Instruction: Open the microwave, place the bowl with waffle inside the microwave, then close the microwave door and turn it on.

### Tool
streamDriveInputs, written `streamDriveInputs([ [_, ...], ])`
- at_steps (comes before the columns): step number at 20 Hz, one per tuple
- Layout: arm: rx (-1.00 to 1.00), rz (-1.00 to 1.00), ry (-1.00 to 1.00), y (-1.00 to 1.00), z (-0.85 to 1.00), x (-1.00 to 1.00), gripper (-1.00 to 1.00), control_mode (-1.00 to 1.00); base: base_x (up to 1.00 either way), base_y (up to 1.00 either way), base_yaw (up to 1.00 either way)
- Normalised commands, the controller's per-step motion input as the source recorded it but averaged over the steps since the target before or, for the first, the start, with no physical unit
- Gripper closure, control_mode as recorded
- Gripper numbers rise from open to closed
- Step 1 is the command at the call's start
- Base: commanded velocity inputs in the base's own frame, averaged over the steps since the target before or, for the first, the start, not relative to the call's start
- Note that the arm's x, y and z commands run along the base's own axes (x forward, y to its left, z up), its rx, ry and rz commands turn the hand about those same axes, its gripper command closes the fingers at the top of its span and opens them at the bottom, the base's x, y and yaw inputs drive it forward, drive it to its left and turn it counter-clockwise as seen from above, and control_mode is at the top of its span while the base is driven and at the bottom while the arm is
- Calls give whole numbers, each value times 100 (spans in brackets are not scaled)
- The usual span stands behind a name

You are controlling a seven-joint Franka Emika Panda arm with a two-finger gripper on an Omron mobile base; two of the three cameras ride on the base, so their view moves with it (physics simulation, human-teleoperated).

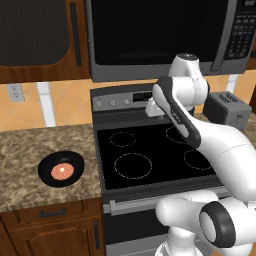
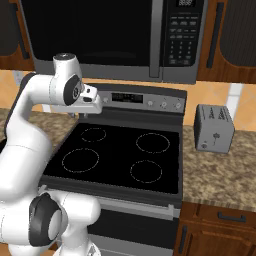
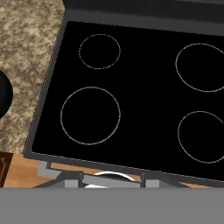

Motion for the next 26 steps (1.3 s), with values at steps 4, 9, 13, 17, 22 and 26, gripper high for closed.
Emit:
streamDriveInputs([
  [4,0,-4,-1,-7,0,-6,-100,-100,0,0,0],
  [9,5,0,5,-31,14,-5,-100,-100,0,0,0],
  [13,9,2,-16,-80,71,1,-100,-100,0,0,0],
  [17,3,0,-37,-97,46,0,-100,-100,0,0,0],
  [22,0,0,-47,-94,61,0,-100,-100,0,0,0],
  [26,0,0,-48,-74,39,-4,-100,-100,0,0,0],
])
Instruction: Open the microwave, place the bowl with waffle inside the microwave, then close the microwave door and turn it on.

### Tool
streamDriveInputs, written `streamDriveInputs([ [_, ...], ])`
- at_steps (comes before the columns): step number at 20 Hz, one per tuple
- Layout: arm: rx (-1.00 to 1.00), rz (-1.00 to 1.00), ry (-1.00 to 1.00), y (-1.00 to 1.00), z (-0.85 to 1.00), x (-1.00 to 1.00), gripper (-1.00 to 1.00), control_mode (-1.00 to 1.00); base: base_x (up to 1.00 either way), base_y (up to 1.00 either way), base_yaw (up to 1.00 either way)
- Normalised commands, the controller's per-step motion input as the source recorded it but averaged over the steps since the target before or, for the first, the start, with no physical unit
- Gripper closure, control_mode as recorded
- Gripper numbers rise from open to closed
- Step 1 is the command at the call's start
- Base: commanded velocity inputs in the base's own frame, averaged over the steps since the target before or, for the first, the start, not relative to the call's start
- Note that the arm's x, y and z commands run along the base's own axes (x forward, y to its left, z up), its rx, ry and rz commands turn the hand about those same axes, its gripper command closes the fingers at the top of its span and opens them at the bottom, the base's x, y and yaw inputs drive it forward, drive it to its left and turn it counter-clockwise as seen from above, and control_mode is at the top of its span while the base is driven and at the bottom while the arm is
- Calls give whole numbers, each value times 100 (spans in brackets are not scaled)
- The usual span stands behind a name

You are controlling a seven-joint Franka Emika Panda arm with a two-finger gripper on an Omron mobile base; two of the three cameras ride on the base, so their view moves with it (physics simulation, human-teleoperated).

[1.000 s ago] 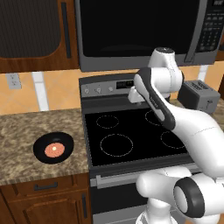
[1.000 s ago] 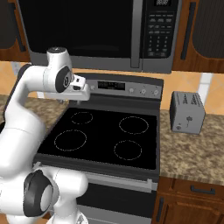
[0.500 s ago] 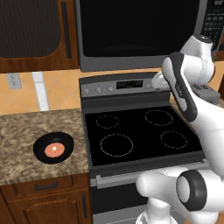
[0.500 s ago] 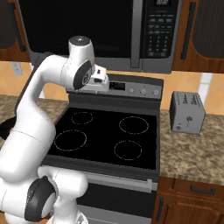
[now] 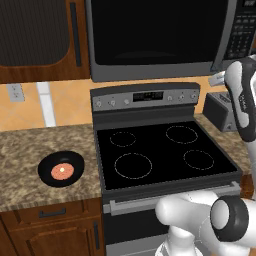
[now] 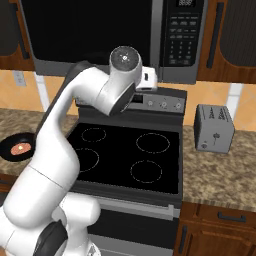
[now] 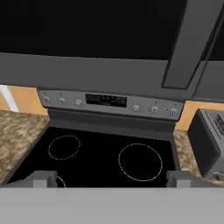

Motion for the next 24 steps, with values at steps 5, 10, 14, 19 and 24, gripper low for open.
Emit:
streamDriveInputs([
  [5,0,-1,-31,-16,5,-11,-100,-100,0,0,0],
  [10,3,-5,-3,-4,0,0,-100,-100,0,0,0],
  [14,9,-6,-7,-33,24,2,-100,-100,0,0,0],
  [19,8,-1,-17,-28,29,46,-100,-100,0,0,0],
  [24,0,2,-31,-7,0,34,-100,-100,0,0,0],
])
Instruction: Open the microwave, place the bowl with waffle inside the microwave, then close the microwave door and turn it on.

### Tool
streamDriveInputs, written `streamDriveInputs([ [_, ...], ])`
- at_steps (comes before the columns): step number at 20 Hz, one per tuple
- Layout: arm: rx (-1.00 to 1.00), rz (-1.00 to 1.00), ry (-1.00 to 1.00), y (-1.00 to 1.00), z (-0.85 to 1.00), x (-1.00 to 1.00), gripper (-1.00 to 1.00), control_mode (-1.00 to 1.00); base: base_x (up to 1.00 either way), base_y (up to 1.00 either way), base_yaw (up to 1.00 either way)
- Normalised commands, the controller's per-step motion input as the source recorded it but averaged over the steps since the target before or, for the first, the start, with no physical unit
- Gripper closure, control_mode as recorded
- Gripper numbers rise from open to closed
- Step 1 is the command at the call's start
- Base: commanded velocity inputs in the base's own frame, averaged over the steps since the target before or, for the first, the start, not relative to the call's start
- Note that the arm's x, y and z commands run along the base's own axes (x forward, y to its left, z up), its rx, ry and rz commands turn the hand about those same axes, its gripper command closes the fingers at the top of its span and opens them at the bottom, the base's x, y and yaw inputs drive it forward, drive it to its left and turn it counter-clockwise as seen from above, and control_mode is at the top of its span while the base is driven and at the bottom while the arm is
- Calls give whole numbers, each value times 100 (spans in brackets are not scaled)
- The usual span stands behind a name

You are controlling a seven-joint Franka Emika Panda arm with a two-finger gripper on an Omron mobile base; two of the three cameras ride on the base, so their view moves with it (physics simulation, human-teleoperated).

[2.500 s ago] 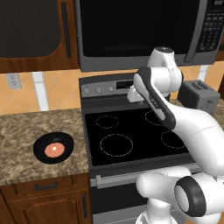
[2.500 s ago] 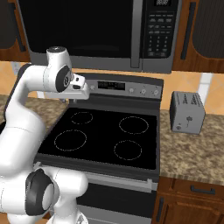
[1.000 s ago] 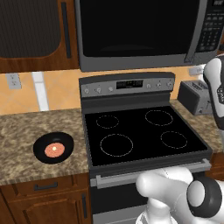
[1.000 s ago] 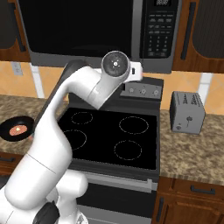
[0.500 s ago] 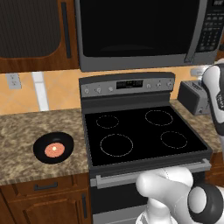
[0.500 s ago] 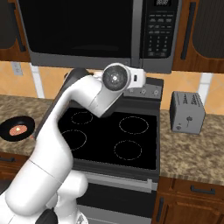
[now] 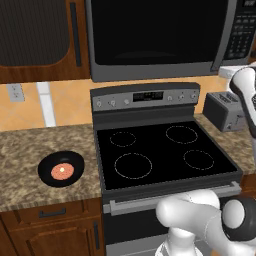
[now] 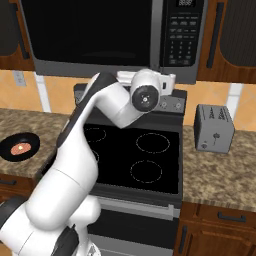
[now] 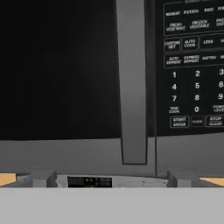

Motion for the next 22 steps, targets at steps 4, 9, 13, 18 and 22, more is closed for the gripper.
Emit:
streamDriveInputs([
  [4,0,2,-28,-1,3,26,-100,-100,0,0,0],
  [9,0,1,-17,0,7,26,-100,-100,0,0,0],
  [13,3,0,-3,-4,20,48,-100,-100,0,0,0],
  [18,4,0,0,-8,21,25,-100,-100,0,0,0],
  [22,2,0,0,-9,13,18,-100,-100,0,0,0],
])
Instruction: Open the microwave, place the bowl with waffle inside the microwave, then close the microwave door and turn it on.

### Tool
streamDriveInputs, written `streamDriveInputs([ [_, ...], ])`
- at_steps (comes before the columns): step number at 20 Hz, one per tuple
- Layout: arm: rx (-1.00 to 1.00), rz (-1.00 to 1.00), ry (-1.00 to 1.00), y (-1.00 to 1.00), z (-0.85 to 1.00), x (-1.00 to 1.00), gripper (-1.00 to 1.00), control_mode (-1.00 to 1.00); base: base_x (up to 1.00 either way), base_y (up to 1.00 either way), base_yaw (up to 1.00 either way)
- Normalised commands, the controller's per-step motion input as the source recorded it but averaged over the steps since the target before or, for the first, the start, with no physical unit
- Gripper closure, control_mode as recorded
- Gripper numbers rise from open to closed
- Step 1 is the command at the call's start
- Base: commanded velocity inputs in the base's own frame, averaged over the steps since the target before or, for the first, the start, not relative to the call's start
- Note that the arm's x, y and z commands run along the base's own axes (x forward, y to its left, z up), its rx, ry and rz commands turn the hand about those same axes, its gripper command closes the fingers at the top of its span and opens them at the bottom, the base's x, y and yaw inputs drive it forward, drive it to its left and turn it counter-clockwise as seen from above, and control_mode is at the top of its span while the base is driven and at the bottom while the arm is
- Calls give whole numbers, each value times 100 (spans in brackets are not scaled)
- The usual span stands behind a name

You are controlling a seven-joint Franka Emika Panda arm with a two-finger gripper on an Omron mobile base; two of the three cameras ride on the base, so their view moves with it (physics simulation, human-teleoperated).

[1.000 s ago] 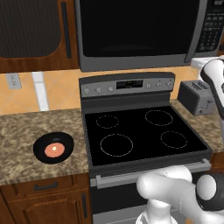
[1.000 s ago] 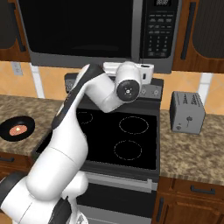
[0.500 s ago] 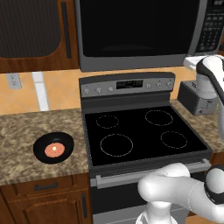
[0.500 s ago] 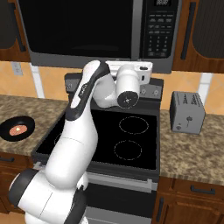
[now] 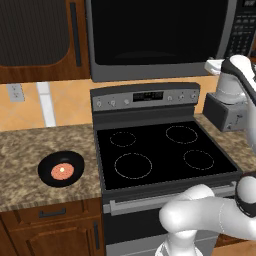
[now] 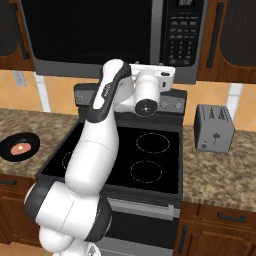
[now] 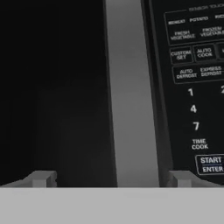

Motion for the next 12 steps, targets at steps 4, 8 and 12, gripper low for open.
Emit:
streamDriveInputs([
  [4,2,0,0,-6,27,23,-100,-100,0,0,0],
  [8,5,0,0,-12,26,17,-100,-100,0,0,0],
  [12,2,0,0,-2,1,4,100,-100,0,0,0],
])
